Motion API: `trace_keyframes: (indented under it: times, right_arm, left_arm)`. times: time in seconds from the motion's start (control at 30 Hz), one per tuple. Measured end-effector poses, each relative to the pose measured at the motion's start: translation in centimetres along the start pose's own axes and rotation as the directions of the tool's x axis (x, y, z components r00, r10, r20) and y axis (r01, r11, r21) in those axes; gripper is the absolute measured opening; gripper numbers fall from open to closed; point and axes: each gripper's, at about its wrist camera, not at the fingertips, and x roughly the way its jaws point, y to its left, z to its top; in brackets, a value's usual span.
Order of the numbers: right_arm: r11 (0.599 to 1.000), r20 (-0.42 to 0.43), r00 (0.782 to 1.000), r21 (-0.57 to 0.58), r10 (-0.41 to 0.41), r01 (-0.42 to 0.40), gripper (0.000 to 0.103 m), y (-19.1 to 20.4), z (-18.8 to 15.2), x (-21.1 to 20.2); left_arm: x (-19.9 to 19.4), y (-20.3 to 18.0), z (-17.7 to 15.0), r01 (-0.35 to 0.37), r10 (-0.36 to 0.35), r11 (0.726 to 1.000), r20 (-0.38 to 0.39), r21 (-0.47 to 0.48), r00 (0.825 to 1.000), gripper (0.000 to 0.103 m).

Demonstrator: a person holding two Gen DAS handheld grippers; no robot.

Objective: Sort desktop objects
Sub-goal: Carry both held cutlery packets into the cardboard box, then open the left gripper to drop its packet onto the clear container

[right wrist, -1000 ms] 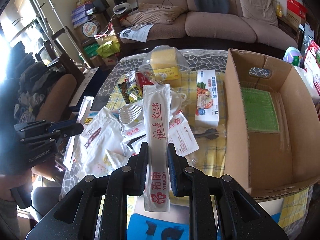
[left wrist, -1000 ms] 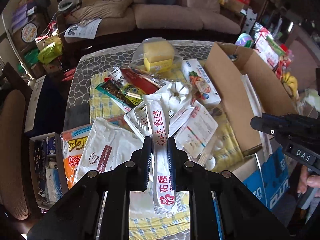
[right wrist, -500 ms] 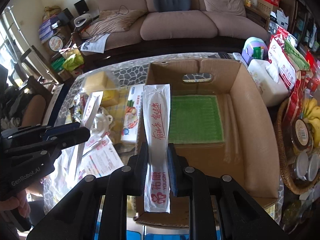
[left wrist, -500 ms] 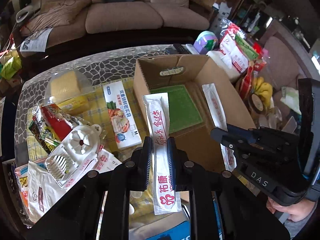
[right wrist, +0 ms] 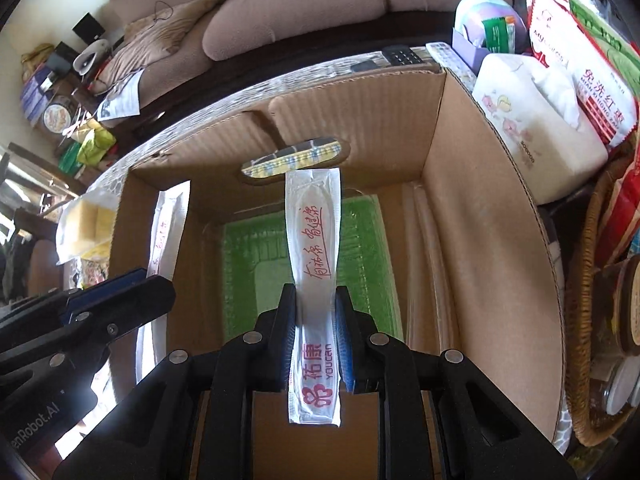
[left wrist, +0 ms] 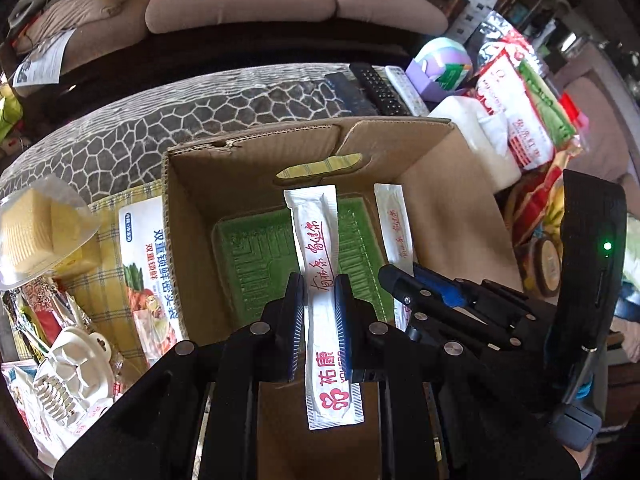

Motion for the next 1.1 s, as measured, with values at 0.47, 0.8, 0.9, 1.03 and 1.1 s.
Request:
trace_keyframes:
  times: [0.47,0.8,0.9,1.03,1.1]
  right_arm:
    - [0.995,-0.014,0.999,0.086,-0.048,0.049,0.018,-4.4,0.3,1.7]
    - [0.996,0.015,1.000,0.093,-0.005,0.003,0.018,-6.1,-0.9,-0.2]
    - [0.996,0.015,1.000,0.094,0.002,-0.003,0.018,-5.2,-0.3,0.2]
    - [0.995,0.012,1.000,0.099,0.006,-0.007,0.018,-5.1,-0.2,0.3]
    - [0.995,0.011,1.000,0.099,0.002,-0.003,0.018,-4.9,-0.2,0.4]
  left_arm:
    - [8.4,-0.7,-0.9,-0.086,0.079,0.995,-0.123,-0.055,0.989,0.014]
    - [11.0,-0.1,-2.6,-0.128,0.114,0.989,-0.158,-0.079,0.981,0.014]
    - [11.4,0.5,-2.9,-0.127,0.110,0.987,-0.160,-0.096,0.981,0.014]
    - [11.4,1.4,-3.5,-0.132,0.113,0.984,-0.161,-0.116,0.981,0.016]
    - [10.9,1.7,-3.7,-0.132,0.112,0.984,-0.159,-0.123,0.981,0.022]
